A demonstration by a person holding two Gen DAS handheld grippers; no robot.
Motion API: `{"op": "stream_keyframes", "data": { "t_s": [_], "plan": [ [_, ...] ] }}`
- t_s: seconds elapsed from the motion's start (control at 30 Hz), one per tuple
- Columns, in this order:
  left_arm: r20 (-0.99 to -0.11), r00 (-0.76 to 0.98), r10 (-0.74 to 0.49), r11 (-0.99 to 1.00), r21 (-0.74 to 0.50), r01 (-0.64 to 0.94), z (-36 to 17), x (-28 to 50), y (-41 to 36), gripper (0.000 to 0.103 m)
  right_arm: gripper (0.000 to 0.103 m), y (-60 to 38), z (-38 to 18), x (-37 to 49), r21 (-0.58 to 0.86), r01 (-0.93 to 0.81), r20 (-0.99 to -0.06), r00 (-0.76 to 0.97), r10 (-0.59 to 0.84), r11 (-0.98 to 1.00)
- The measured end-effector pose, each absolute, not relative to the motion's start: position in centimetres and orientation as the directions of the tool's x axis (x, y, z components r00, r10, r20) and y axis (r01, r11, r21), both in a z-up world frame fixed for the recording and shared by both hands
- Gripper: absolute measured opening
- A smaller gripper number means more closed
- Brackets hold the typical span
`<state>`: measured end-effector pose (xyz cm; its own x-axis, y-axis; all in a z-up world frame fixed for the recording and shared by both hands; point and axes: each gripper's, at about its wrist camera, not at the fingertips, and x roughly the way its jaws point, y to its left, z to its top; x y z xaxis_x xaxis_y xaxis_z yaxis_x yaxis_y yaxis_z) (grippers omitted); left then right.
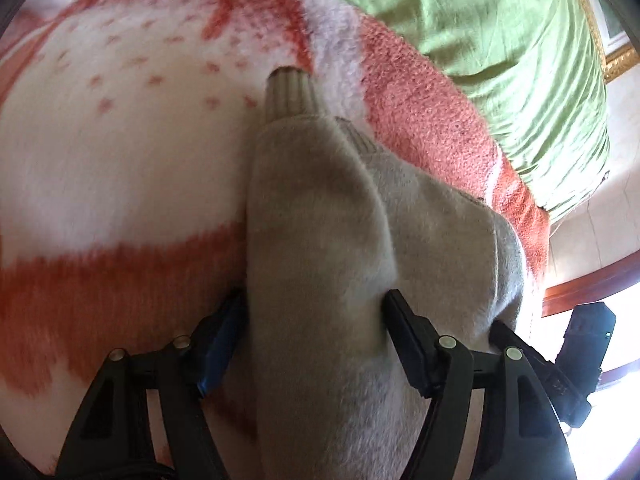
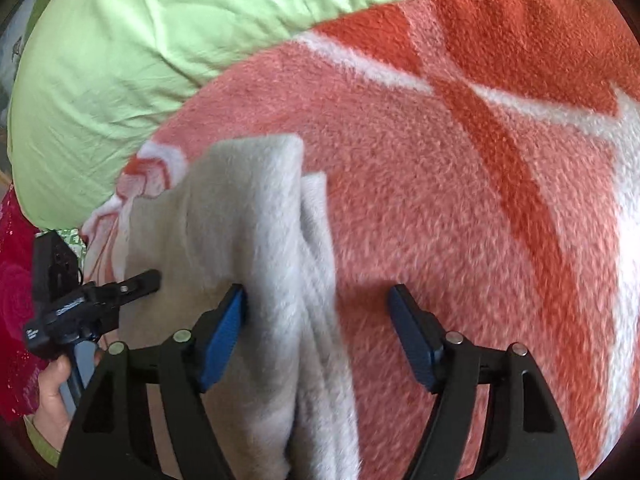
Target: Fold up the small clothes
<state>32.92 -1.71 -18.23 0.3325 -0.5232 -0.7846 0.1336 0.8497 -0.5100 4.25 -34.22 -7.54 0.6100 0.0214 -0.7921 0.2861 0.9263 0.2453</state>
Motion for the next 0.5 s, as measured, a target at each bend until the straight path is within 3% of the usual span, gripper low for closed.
{"op": "stream_keyframes", "data": {
  "t_s": [0.23, 0.5],
  "plan": [
    [-0.723, 0.299, -0.622, 0.779, -0.609, 0.148, -17.4, 29.5, 1.1, 0.071, 0.073, -34.5, -6.4, 1.5, 0.387, 0.227, -0.741, 0.653, 0.155, 0.894],
    [-0.702, 0.232, -0.674, 0.738, -0.658, 0.153, -19.3, 22.4, 1.2, 0.078, 0.073, -32.5, -8.4, -1.4, 0.364, 0.183, -0.786, 0.586, 0.196, 0.913]
  ]
}}
